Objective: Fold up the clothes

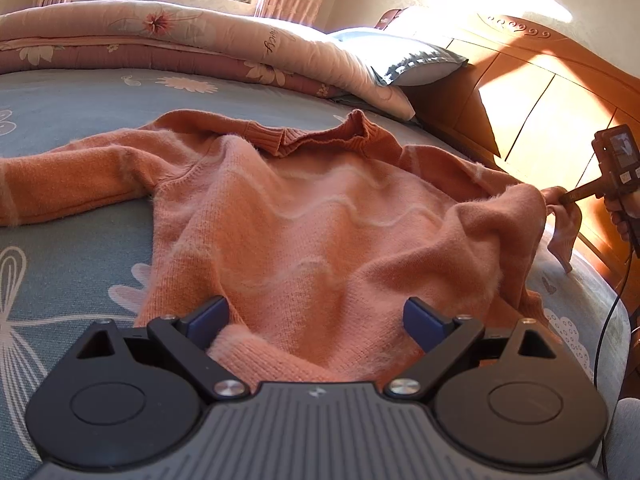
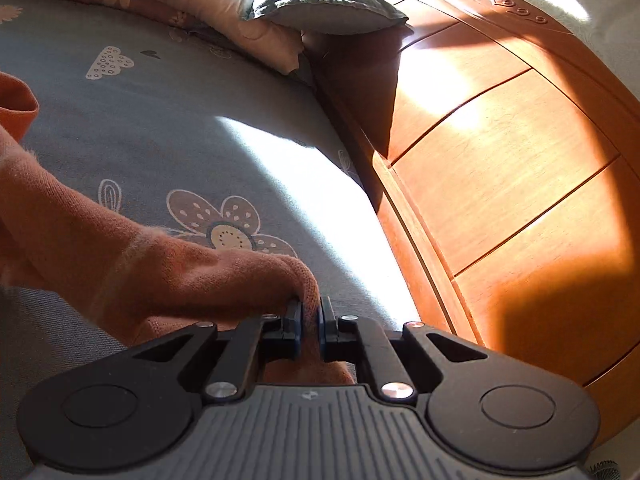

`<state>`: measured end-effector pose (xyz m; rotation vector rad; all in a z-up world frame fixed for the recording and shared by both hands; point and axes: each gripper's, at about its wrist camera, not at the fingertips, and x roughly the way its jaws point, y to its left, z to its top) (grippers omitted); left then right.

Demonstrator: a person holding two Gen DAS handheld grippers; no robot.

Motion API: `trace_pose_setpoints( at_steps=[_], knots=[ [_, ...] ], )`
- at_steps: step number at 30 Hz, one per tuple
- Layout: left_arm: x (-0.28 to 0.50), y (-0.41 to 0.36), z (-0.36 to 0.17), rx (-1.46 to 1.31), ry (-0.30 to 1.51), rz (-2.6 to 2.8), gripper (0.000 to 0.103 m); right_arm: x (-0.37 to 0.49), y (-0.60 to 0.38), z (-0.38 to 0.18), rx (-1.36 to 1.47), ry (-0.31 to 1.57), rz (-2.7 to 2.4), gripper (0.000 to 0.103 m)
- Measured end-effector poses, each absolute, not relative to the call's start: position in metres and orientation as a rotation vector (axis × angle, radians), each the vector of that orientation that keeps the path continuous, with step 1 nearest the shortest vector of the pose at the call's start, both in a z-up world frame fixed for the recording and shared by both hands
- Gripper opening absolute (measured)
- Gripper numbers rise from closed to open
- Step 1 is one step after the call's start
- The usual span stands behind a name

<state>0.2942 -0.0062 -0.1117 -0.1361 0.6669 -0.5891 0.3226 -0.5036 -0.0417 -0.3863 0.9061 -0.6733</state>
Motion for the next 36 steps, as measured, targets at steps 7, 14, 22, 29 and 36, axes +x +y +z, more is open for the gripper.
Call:
trace_pose_setpoints(
  at_steps=[7, 14, 22, 29, 36],
  knots=[
    [0.294, -0.008, -0.112, -0.129, 0.665, -0.587, 0.095, 0.313, -0.528, -0.065, -0.245, 0.940, -0.704, 0.028],
    [0.293, -0.008, -0.113, -0.127, 0.664, -0.586, 0.095, 0.281, -0.528, -0.035, -0.169, 0.739, -0.661, 0.039],
    [0.292, -0.008, -0.112, -0.126, 0.663, -0.586, 0.095, 0.254, -0.484, -0.059, -0.372, 0.786, -0.342, 0.049],
    [0.292, -0.008, -0.113, -0.127, 0.664, -0.586, 0.095, 0.262, -0.465, -0.119, -0.688, 0.925, -0.329, 0.044],
    [0.293, -0.009, -0.112, -0.128, 0.667, -0.586, 0.095, 0.263, -0.462, -0.091, -0.592, 0.921, -0.343, 0.015]
  ],
)
